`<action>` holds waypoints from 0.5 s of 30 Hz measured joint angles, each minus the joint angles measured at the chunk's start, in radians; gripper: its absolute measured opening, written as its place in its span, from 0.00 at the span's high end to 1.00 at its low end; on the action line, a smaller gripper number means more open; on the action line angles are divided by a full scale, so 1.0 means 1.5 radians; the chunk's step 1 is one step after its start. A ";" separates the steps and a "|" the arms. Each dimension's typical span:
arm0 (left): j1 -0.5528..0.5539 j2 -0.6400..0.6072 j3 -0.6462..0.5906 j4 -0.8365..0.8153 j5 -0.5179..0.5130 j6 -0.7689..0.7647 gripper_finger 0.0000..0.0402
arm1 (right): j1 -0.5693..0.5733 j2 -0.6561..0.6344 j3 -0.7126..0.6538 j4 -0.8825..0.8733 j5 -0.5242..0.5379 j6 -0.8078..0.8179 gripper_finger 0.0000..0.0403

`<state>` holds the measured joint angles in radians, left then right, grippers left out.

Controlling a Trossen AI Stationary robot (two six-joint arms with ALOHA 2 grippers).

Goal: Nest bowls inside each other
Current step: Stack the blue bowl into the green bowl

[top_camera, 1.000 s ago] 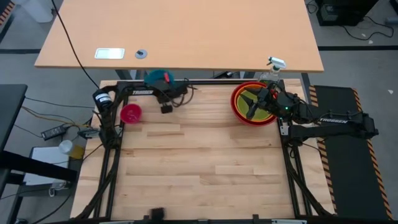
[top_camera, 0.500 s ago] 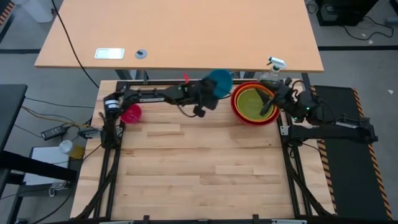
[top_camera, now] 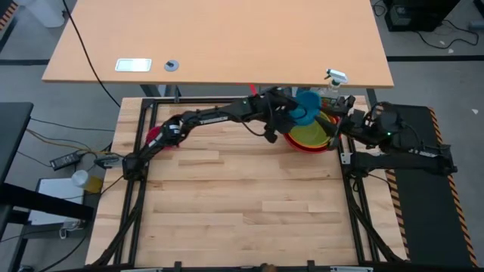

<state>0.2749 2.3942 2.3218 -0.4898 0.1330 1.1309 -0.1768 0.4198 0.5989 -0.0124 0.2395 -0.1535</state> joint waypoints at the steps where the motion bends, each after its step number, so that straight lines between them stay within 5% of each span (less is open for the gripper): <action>1: 0.000 0.010 0.002 0.024 0.019 0.004 0.99 | 0.004 -0.007 -0.005 0.007 -0.002 0.000 0.59; 6: -0.005 0.058 0.003 0.099 0.074 0.024 0.99 | 0.012 -0.035 -0.020 0.026 -0.001 -0.002 0.59; 15: -0.018 0.105 0.003 0.106 0.058 0.047 0.99 | 0.012 -0.040 -0.023 0.028 -0.001 -0.002 0.59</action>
<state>0.2474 2.5519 2.3257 -0.3311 0.2202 1.2015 -0.1589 0.3599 0.5648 0.0302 0.2379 -0.1570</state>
